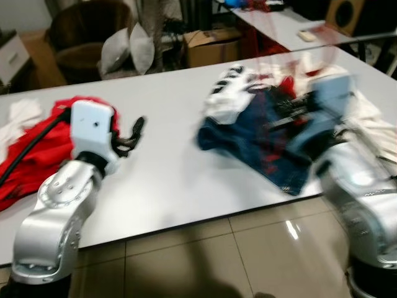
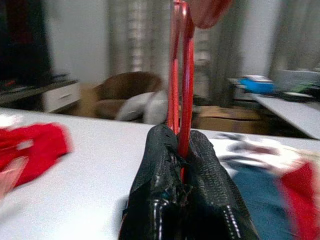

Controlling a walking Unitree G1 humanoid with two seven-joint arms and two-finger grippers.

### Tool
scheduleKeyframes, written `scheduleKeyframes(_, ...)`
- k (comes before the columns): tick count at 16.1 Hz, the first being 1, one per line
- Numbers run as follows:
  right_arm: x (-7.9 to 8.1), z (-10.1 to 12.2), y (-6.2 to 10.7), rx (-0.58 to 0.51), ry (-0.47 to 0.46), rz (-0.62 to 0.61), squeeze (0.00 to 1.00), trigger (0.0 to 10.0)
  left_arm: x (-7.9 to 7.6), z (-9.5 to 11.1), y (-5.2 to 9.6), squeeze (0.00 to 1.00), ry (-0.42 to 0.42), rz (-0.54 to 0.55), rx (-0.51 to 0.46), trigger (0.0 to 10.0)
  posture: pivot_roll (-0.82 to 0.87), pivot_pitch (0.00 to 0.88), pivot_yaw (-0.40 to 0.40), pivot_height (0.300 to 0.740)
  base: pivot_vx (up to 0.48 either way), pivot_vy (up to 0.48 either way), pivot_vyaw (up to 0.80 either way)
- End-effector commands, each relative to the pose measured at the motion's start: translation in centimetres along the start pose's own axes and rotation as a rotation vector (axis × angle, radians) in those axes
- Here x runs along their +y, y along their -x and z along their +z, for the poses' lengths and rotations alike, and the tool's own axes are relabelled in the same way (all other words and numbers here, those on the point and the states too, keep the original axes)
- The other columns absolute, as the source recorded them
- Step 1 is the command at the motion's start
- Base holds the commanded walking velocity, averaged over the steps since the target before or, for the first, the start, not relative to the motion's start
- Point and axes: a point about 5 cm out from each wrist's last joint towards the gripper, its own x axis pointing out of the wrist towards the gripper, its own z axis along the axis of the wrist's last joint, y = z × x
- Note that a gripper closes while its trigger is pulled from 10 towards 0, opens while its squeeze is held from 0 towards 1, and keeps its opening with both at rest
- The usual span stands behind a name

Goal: Hang hanger

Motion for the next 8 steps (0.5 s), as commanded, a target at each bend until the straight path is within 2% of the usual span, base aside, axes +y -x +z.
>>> scheduleKeyframes(1, -0.4, 0.4, 0.1, -0.001, 0.027, -0.006, 0.00, 10.0, 0.0, 0.2, 0.0, 0.00, -0.010, 0.007, -0.008, 10.0, -0.15, 0.000, 0.087, 0.740, 0.000, 0.424, 0.00)
scheduleKeyframes(4, -0.4, 0.3, 0.1, -0.004, 0.046, -0.016, 0.00, 10.0, 0.1, 0.0, 0.0, 0.00, -0.011, 0.016, -0.003, 10.0, -0.15, 0.000, 0.083, 0.740, 0.000, 0.423, 0.00)
scheduleKeyframes(8, -0.5, -0.7, 0.1, 0.046, 0.024, -0.025, 0.00, 10.0, 0.1, -0.2, -0.1, 0.00, -0.010, 0.027, -0.001, 10.0, -0.15, 0.000, 0.076, 0.740, 0.000, 0.424, 0.00)
